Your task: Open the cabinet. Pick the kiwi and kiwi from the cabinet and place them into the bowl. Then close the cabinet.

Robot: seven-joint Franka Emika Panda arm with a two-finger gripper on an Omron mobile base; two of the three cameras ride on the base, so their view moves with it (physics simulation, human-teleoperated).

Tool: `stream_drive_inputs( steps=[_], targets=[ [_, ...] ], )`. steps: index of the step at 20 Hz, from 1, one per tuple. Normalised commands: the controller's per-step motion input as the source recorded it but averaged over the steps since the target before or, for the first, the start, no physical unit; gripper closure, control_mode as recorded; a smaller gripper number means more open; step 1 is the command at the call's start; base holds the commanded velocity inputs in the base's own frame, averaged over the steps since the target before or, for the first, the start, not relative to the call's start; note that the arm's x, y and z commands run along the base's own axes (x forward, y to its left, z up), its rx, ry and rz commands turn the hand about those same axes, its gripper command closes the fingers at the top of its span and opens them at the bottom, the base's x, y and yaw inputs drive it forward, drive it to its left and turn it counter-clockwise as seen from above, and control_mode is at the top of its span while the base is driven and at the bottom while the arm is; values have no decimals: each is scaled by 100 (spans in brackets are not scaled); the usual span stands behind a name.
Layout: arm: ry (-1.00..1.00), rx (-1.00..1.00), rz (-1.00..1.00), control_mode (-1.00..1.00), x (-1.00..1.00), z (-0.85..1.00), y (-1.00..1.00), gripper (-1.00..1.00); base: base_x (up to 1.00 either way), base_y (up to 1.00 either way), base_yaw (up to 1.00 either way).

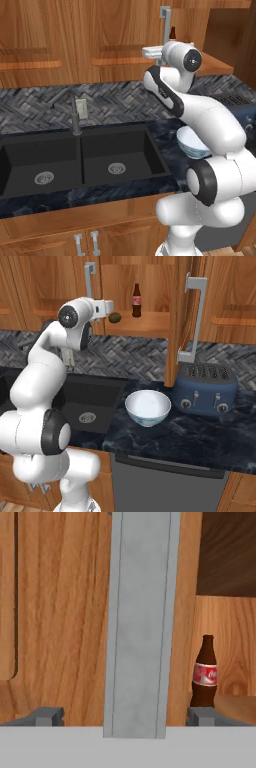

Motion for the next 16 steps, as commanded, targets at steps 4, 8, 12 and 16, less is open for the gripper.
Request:
stream_drive_inputs(
  steps=[4, 8, 12, 16],
  targets=[
    [0, 0, 0, -100, 0, 0, 0, 100, 0, 0, 0],
    [0, 0, 0, -100, 0, 0, 0, 100, 0, 0, 0],
    [0, 2, 0, -100, -2, 6, 0, 100, 0, 0, 0],
    [0, 2, 0, -100, -29, 27, 7, 100, 0, 0, 0]
  ],
)
